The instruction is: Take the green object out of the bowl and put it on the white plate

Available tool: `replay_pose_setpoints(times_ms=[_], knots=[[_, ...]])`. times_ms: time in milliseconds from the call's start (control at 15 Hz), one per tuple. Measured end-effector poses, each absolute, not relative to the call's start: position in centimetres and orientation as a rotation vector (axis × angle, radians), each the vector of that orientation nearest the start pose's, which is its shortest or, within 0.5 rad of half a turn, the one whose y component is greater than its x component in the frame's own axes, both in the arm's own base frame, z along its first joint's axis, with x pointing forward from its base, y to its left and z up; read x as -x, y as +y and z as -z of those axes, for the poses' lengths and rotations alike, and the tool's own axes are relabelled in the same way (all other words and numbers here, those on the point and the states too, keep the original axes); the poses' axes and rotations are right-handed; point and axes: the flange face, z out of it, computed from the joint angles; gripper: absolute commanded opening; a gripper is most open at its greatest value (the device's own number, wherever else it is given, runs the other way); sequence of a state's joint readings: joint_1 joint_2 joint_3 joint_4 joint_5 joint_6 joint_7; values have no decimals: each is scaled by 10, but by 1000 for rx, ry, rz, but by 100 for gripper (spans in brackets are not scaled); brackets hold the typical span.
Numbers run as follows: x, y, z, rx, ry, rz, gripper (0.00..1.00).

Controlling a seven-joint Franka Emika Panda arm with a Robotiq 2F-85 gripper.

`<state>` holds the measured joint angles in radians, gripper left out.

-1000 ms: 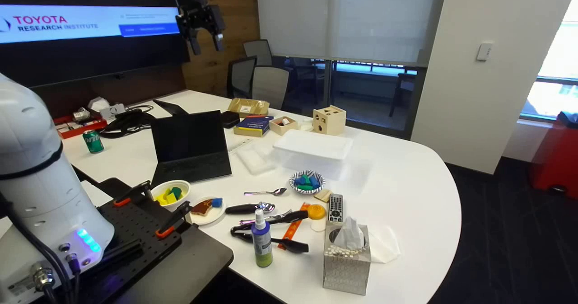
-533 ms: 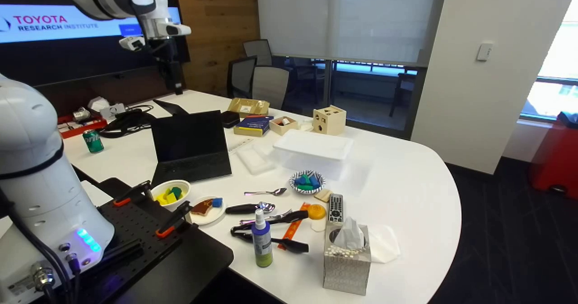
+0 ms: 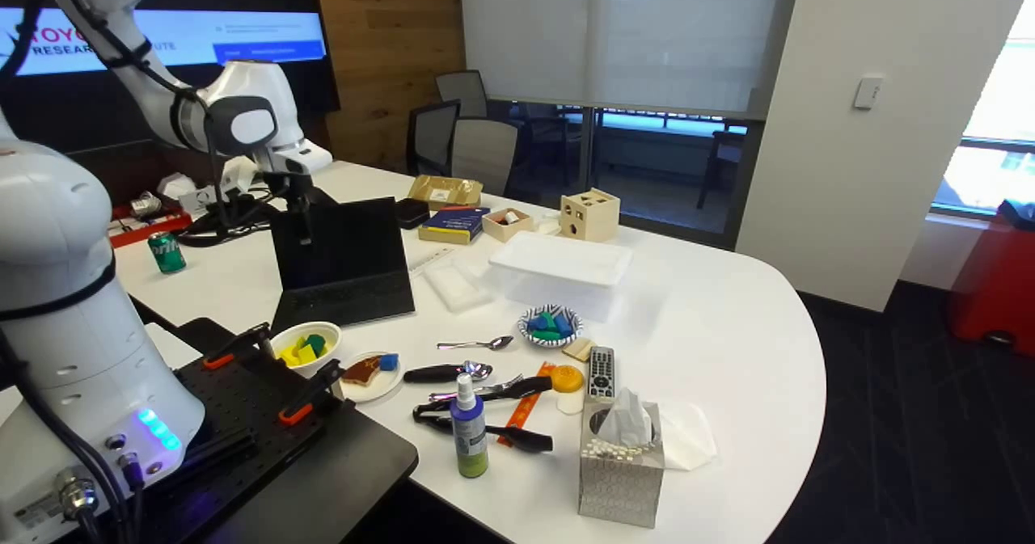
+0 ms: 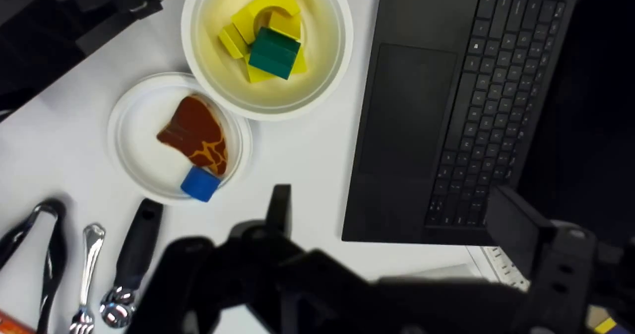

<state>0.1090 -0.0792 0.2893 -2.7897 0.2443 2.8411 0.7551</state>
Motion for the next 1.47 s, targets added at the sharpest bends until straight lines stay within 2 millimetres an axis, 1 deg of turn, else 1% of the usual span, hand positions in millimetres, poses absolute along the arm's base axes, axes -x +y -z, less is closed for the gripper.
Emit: replay_pose_setpoints(times_ms=[200,333,533,600,800,933,1133,1267,1467], knots=[[-364,137,-199,2818,964,100,100],[-362,146,-174,2783,1019,42,100],[-359,165,-148,2716,1098,-87,100],[-357,167,-140,2695,1138,-131,100],[-344,158,-115,2650,1316,-240,100],[-337,148,-103,2623,1431,-299,100],[-335,134,-93,2596,1524,-366,100],[-338,124,-88,2588,1565,-404,100],[-347,114,-82,2587,1594,-440,100]])
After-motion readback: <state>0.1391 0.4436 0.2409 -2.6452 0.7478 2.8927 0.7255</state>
